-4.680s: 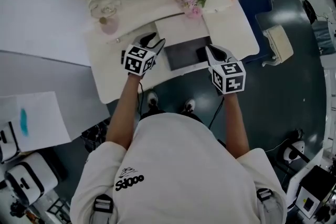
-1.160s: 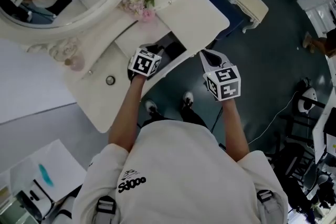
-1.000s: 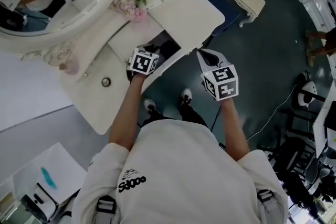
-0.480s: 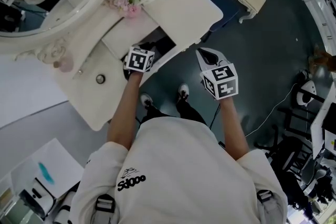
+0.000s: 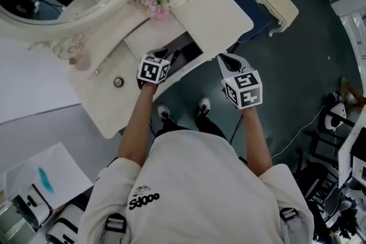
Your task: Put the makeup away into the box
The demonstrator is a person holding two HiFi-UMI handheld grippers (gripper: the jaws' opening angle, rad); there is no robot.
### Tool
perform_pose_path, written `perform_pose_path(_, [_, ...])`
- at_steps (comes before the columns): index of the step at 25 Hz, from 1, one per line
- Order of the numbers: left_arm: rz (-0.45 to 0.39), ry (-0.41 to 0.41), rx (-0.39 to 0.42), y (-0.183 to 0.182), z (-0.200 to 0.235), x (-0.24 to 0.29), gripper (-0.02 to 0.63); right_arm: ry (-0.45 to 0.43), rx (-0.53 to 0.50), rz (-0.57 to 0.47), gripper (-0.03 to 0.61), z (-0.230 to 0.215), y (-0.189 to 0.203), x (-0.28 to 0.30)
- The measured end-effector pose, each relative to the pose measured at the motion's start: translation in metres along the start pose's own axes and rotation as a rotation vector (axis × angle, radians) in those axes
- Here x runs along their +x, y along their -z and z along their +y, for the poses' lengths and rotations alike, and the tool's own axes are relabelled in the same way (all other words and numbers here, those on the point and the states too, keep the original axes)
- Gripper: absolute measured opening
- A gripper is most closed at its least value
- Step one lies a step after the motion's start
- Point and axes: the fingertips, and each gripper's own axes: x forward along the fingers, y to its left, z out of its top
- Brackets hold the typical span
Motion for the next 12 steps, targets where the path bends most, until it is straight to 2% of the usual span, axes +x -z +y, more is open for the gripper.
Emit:
perform_pose_path(6, [-0.270, -0.121, -0.015, -0.047, 0.038, -0.087, 0.020, -0.054, -0.092, -0.071, 0.003, 0.024, -0.048, 0.016])
perform_pose_path(12, [-0.430, -0.253, -0.024, -0.060, 0.073, -0.185, 0.017, -0.154, -0.208, -0.120, 0.003, 0.079, -0.095, 0.040])
